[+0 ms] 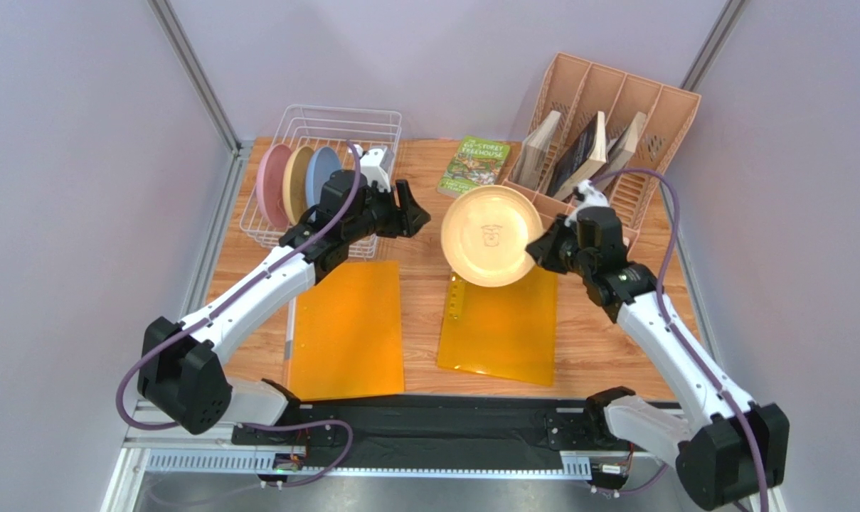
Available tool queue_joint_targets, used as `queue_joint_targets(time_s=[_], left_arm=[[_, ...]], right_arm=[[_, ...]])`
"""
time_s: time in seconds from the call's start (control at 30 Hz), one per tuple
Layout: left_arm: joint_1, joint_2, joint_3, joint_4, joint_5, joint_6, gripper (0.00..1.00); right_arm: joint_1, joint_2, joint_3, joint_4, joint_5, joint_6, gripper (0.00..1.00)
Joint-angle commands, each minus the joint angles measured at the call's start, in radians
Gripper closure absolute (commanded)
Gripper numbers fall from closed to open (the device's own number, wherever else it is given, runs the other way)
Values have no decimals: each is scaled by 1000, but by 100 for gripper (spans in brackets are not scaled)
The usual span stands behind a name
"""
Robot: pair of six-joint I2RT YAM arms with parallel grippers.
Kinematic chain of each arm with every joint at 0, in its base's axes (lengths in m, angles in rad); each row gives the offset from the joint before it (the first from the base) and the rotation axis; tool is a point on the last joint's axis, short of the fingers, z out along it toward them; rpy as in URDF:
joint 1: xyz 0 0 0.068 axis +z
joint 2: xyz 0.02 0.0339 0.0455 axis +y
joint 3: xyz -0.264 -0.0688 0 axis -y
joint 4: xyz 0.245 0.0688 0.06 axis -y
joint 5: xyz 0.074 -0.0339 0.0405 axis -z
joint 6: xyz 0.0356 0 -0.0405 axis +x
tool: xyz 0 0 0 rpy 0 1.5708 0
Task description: Unload the plates from the dish rack
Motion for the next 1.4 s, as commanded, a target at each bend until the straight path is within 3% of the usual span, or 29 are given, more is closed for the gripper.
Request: queue_joint_targets(time_s=[0.0,0.1,0.3,0.4,0.6,0.8,1.13,1.37], left_arm=[[-1,-42,10,8,-42,55,35],[-1,-51,12,-21,-44,82,35],[-1,-73,-4,-50,-47,107,35],[-1,-83,-11,-76,-53,107,36],[-1,-107,-39,-76,-42,105,36],[-1,-107,-39,-79,-30,105,36],[-1,-90,-40,-81,-34,114,36],[1,-77,-31,-93,-40,125,36]], right_arm=[[-93,-186,-115,-142,168,158,100],[-99,-269,-149,-263,286,198,100],[-99,-519,-192,-593,519,495,100],[-99,-646,-229,-676,607,600,100],[-98,-624,-214,-774,716,707,100],[-99,-494,-242,-770,900,713,100],[-108,-394,-348,-589,843,678,100],[-222,-302,-351,-444,814,571,100]])
